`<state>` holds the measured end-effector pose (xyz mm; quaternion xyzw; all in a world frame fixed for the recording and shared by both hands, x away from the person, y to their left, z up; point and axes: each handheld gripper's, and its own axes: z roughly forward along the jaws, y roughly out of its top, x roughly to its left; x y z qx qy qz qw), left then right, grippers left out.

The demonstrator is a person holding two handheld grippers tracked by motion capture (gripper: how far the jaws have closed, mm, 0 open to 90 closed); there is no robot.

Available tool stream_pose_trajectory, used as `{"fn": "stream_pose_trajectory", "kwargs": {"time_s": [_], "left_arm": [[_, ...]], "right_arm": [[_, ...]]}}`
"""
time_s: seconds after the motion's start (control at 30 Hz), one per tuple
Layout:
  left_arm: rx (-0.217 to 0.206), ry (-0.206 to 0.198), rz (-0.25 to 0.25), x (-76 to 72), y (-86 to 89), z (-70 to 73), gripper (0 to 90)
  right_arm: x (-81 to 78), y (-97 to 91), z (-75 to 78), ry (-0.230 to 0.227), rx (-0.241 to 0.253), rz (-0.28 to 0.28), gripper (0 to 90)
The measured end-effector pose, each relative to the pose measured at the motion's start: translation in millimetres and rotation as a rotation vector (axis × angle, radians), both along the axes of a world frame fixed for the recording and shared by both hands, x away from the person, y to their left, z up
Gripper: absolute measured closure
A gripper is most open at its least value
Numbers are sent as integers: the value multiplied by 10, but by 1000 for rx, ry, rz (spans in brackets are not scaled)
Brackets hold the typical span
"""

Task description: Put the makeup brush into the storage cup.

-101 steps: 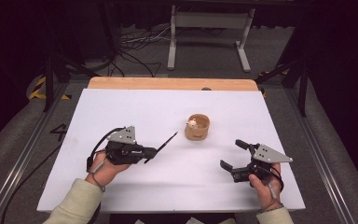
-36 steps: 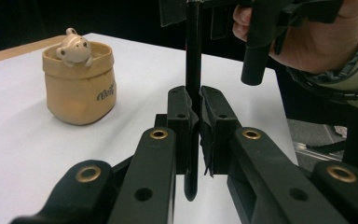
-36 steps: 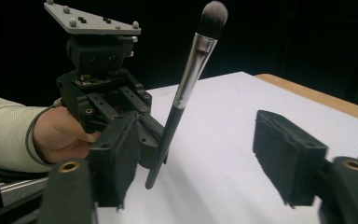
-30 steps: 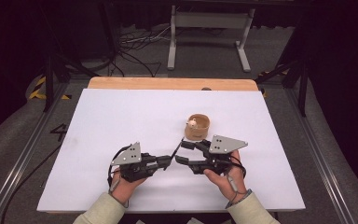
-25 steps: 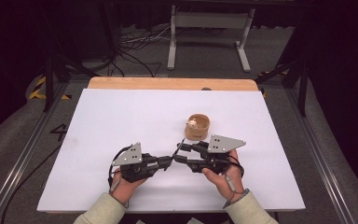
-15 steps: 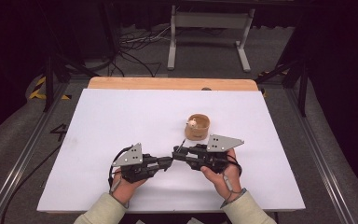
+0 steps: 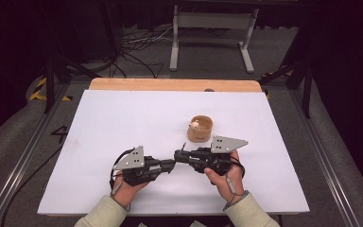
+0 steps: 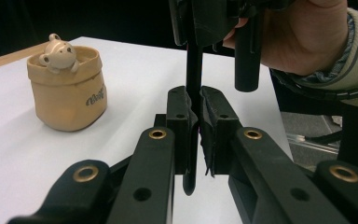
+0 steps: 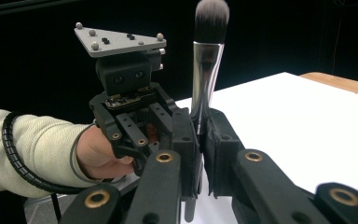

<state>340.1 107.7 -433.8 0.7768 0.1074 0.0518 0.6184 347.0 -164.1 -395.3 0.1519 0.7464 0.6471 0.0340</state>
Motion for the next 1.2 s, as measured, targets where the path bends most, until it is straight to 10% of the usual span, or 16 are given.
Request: {"fn": "stream_pose_trajectory", "kwargs": {"time_s": [0.43, 1.2], "left_arm": [[-31, 49, 36, 45, 147, 31, 374], [-24, 65, 136, 42, 535, -15, 154]], "right_arm": [[61, -101, 269, -63, -44, -35, 839], [298, -295, 751, -127, -95, -196, 839]]}}
